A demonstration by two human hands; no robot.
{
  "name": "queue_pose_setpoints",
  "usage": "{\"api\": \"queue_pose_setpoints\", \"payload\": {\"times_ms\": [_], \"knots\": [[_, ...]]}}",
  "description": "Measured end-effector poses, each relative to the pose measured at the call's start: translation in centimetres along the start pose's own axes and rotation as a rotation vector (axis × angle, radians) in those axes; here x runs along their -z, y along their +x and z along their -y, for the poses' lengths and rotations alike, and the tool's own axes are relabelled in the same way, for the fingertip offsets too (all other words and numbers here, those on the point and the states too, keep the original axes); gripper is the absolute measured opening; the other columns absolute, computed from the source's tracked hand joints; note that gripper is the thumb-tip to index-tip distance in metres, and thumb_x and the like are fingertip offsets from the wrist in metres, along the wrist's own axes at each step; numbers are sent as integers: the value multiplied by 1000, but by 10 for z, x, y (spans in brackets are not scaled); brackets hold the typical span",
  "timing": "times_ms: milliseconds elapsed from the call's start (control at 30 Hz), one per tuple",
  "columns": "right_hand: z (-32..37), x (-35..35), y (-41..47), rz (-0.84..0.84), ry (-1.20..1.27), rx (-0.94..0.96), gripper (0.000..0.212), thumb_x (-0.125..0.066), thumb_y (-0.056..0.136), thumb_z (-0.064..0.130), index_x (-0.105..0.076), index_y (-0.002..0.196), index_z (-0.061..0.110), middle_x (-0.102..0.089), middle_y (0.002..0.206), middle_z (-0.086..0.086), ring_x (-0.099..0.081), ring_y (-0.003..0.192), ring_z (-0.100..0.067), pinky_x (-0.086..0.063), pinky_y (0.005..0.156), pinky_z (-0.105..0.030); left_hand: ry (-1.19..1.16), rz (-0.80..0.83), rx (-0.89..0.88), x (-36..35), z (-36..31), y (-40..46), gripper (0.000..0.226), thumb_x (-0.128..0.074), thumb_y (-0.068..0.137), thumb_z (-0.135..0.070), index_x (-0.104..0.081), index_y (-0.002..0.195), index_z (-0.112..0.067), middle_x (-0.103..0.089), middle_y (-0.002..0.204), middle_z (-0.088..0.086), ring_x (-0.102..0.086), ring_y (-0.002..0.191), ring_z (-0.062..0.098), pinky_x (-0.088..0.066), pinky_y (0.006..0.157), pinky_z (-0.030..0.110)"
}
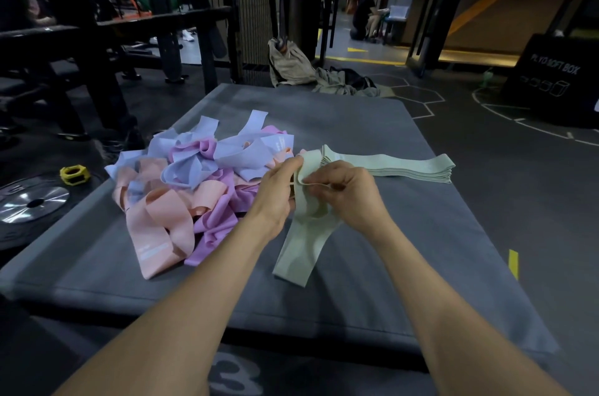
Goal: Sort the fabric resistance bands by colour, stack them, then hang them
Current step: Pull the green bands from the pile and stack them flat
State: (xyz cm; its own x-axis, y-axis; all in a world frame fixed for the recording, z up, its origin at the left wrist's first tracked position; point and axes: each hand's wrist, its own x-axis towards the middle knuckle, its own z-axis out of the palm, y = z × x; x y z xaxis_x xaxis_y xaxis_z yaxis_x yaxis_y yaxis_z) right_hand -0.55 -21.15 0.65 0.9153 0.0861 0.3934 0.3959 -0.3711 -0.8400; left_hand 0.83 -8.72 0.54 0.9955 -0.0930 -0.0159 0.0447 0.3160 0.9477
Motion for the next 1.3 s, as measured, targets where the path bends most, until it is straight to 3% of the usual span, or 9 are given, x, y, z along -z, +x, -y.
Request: {"api": "queue_pose_setpoints", "payload": {"times_ms": [133, 400, 567, 767, 867, 967, 1067, 1133, 1300], "knots": [[5, 5, -6, 87, 107, -76, 8, -70, 82, 10, -75, 87, 13, -60, 89, 7, -56, 90, -6, -45, 84, -18, -87, -6, 64, 1, -2, 1, 37, -40, 96, -27, -60, 117, -4, -67, 99, 9, -63, 84, 20, -51, 68, 27], [-3, 0, -4, -46, 179, -207, 29, -71, 77, -2, -48, 80, 16, -52, 78, 5, -48, 66, -3, -42, 61, -12, -76, 68, 48, 0, -8, -8, 35, -43, 98, -32, -63, 101, -4, -67, 90, 8, -64, 80, 16, -55, 75, 28], [-4, -6, -1, -65, 140, -229, 40, -80, 70, 5, -45, 84, 19, -51, 81, 5, -48, 70, -7, -47, 66, -22, 186, -85, -88, 4, 2, -3, 16, -49, 95, -7, -63, 98, -12, -67, 104, 13, -62, 100, 29, -48, 97, 48], [-20, -3, -4, 322, -20, -284, 26, -71, 77, 0, -66, 100, 11, -65, 91, 0, -56, 80, -7, -50, 81, -27, -94, -127, -171, 6, -11, 2, 27, -37, 99, -4, -61, 89, -12, -71, 79, -2, -66, 74, 10, -53, 74, 26], [-30, 2, -2, 212, -330, -293, 12, -70, 78, 5, -68, 74, 16, -58, 73, 0, -47, 74, -8, -45, 67, -24, -310, -122, -166, 9, -17, 4, 27, -35, 99, -4, -60, 94, -13, -68, 87, 1, -61, 84, 13, -48, 88, 31], [-33, 17, 6, -64, -391, -299, 31, -69, 79, 15, -53, 53, 23, -47, 55, 3, -40, 61, -9, -32, 46, -16, -372, -132, -156, 10, -19, 7, 27, -36, 99, -5, -59, 94, -19, -69, 80, -7, -59, 81, 8, -48, 81, 23], [-24, 37, 14, -386, -336, -209, 6, -69, 78, 13, -73, 75, 17, -64, 71, 1, -54, 72, -13, -41, 63, -24, -300, -157, -129, 4, -16, 8, 31, -37, 97, -3, -58, 91, -25, -57, 73, -11, -49, 63, 1, -43, 61, 15], [-20, 49, 18, -541, -393, -135, 15, -66, 78, 4, -75, 87, 14, -68, 87, -3, -58, 84, -20, -43, 74, -30, -264, -123, -74, 1, -12, 10, 35, -35, 95, 0, -56, 87, -27, -51, 67, -12, -42, 57, 2, -35, 52, 13], [-39, 60, -3, -327, -681, -104, 24, -58, 75, -5, -75, 84, 9, -68, 90, -12, -59, 90, -32, -45, 75, -32, -219, -96, 84, 0, -3, 9, 32, -37, 86, 0, -53, 61, -13, -56, 48, -5, -44, 46, 8, -30, 58, 20]]}}
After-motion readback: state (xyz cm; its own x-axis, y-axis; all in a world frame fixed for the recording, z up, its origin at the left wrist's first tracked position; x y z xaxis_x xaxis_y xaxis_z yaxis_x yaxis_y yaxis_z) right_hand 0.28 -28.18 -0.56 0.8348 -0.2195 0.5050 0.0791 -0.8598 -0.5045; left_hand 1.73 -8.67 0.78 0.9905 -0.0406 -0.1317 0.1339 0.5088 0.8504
